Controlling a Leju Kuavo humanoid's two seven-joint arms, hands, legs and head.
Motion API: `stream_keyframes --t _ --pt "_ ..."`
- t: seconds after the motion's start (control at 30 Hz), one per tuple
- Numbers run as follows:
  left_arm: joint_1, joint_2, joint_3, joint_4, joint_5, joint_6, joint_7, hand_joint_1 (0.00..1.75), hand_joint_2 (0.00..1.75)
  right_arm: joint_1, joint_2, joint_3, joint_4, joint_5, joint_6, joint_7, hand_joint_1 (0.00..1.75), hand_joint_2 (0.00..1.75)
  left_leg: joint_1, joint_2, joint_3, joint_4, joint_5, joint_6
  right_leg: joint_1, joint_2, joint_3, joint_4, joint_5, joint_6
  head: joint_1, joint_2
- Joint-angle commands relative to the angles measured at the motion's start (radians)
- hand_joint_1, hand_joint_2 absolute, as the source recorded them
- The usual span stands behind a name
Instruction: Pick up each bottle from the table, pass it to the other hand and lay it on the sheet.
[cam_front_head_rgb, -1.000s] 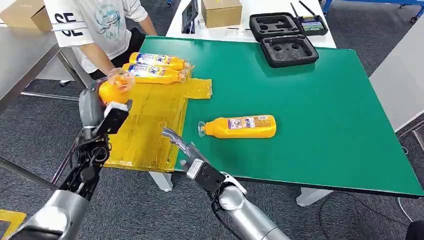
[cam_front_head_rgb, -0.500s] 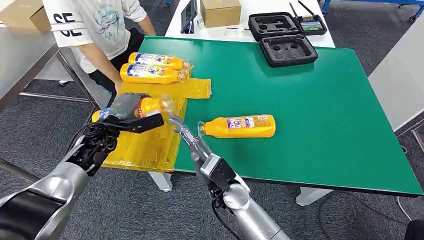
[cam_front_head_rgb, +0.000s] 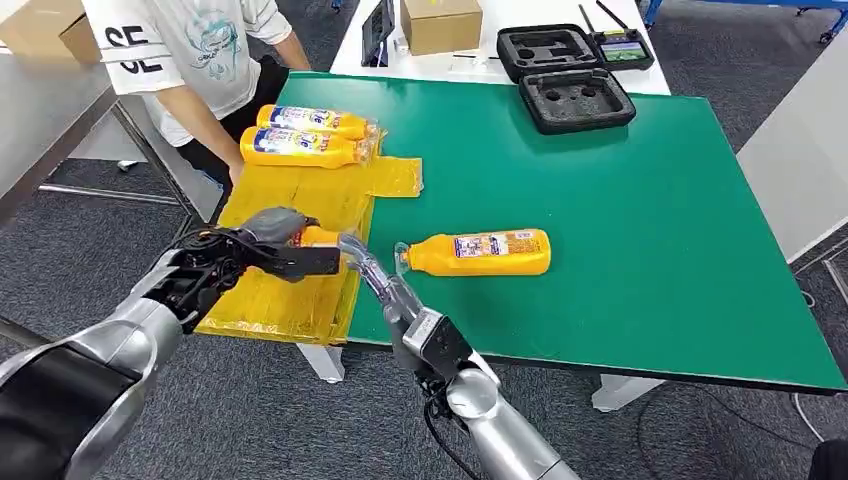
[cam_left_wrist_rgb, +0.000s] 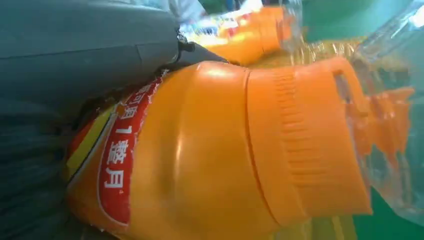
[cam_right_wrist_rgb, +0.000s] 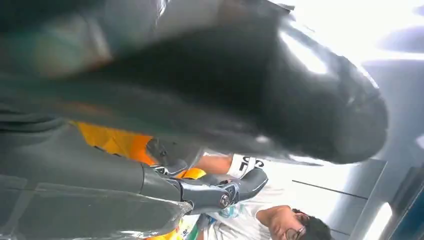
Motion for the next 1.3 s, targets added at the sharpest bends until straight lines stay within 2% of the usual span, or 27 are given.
stream_keyframes --t 0.03,0.23,0.3,0.4,0.67,0.7,0.9,0.93,0.97,1.0,1.03,1.1,1.13,1.17,1.23,1.3 --pt "-0.081 -0.012 -0.090 0.126 -0.010 -0.111 -0.019 1.75 1.75 -0.034 -0.019 0.021 0.062 0.001 -0.001 -0.004 0.00 0.00 0.002 -0.001 0.000 0.001 -0.001 -0.001 0.002 -0.001 0.002 0.000 0.000 -0.001 0.000 0.000" --pt "-0.061 -0.001 -0.101 0.127 -0.008 -0.155 -0.036 1.75 1.75 -0.034 -0.019 0.026 0.066 0.004 -0.001 -0.003 0.00 0.00 0.001 0.000 0.001 0.000 0.000 -0.001 0.001 0.000 0.001 0.000 0.000 -0.001 0.000 0.000" --pt "-0.049 0.000 -0.108 0.125 -0.011 -0.148 -0.032 1.64 1.75 -0.034 -0.019 0.028 0.069 0.005 -0.001 -0.001 0.00 0.00 0.002 0.000 0.002 0.001 -0.001 -0.002 0.002 0.001 0.003 -0.001 0.000 -0.002 0.000 0.000" --pt "-0.024 -0.007 -0.103 0.131 0.002 -0.164 -0.027 1.73 1.75 -0.036 -0.020 0.033 0.077 0.007 0.001 0.005 0.00 0.00 0.001 0.000 0.001 0.000 0.000 -0.001 0.001 0.001 0.002 -0.001 0.000 -0.001 0.000 0.000" --pt "-0.019 -0.011 -0.097 0.135 0.012 -0.174 -0.020 1.75 1.75 -0.036 -0.020 0.033 0.077 0.007 0.001 0.005 0.00 0.00 0.001 0.000 0.001 0.000 -0.001 -0.001 0.002 0.000 0.002 0.000 0.000 -0.001 0.000 0.000" --pt "-0.012 -0.006 -0.111 0.132 0.003 -0.187 -0.010 1.66 1.75 -0.038 -0.020 0.034 0.079 0.007 0.002 0.006 0.00 0.00 0.002 0.000 0.002 0.000 -0.001 -0.001 0.002 0.000 0.003 -0.001 0.000 -0.001 0.000 0.000" --pt "0.032 -0.021 -0.132 0.137 -0.022 -0.117 0.048 1.71 1.75 -0.043 -0.017 0.035 0.101 0.004 0.006 0.010 0.00 0.00 0.001 0.000 0.002 -0.001 0.000 -0.001 0.001 0.001 0.002 -0.001 0.000 -0.001 0.000 0.000" --pt "0.036 -0.024 -0.142 0.134 -0.036 -0.091 0.063 1.62 1.75 -0.042 -0.018 0.034 0.102 0.004 0.006 0.010 0.00 0.00 0.001 0.000 0.003 -0.001 -0.001 -0.001 0.001 0.001 0.004 -0.002 0.000 -0.002 0.000 0.000" --pt "0.038 -0.027 -0.143 0.133 -0.036 -0.091 0.063 1.66 1.75 -0.041 -0.018 0.034 0.102 0.004 0.006 0.010 0.00 0.00 0.001 -0.001 0.002 -0.001 0.000 -0.001 0.001 0.000 0.003 -0.001 0.000 -0.001 0.000 0.000" --pt "0.041 -0.031 -0.146 0.135 -0.044 -0.074 0.078 1.57 1.75 -0.039 -0.019 0.032 0.100 0.004 0.005 0.010 0.00 0.00 0.001 0.000 0.002 -0.001 0.000 -0.001 0.001 0.000 0.003 -0.001 0.000 -0.001 0.000 0.000" --pt "0.047 -0.037 -0.145 0.139 -0.044 -0.066 0.083 1.61 1.75 -0.037 -0.019 0.029 0.096 0.004 0.005 0.010 0.00 0.00 0.000 0.000 0.002 -0.001 0.000 -0.001 0.000 0.000 0.002 -0.001 0.000 -0.001 0.000 0.000" --pt "0.050 -0.041 -0.142 0.139 -0.042 -0.057 0.089 1.45 1.75 -0.039 -0.019 0.029 0.093 0.005 0.005 0.012 0.00 0.00 0.002 0.000 0.003 -0.001 0.000 -0.001 0.002 0.000 0.004 -0.002 0.000 -0.002 0.000 0.000" --pt "0.051 -0.041 -0.141 0.139 -0.041 -0.059 0.086 1.26 1.75 -0.040 -0.019 0.029 0.093 0.005 0.007 0.014 0.00 0.00 0.000 -0.001 0.001 -0.001 0.000 0.000 0.000 -0.001 0.002 -0.001 0.000 -0.001 0.000 0.000" --pt "0.051 -0.039 -0.146 0.137 -0.045 -0.055 0.085 0.73 1.75 -0.043 -0.019 0.030 0.096 0.005 0.008 0.016 0.00 0.00 0.000 -0.001 0.002 -0.001 0.000 -0.001 0.000 -0.001 0.003 -0.001 0.000 -0.001 0.000 0.000" --pt "0.055 -0.036 -0.151 0.137 -0.048 -0.053 0.083 0.56 1.75 -0.047 -0.020 0.031 0.104 0.004 0.009 0.017 0.00 0.00 0.001 -0.001 0.003 -0.001 0.000 -0.001 0.001 0.000 0.004 -0.002 0.001 -0.001 0.000 0.000" --pt "0.058 -0.039 -0.141 0.141 -0.037 -0.059 0.084 0.02 1.75 -0.049 -0.019 0.029 0.109 0.004 0.008 0.017 0.00 0.00 0.001 -0.001 0.003 -0.001 0.001 -0.001 0.001 -0.001 0.005 -0.002 0.001 -0.001 0.000 0.000"
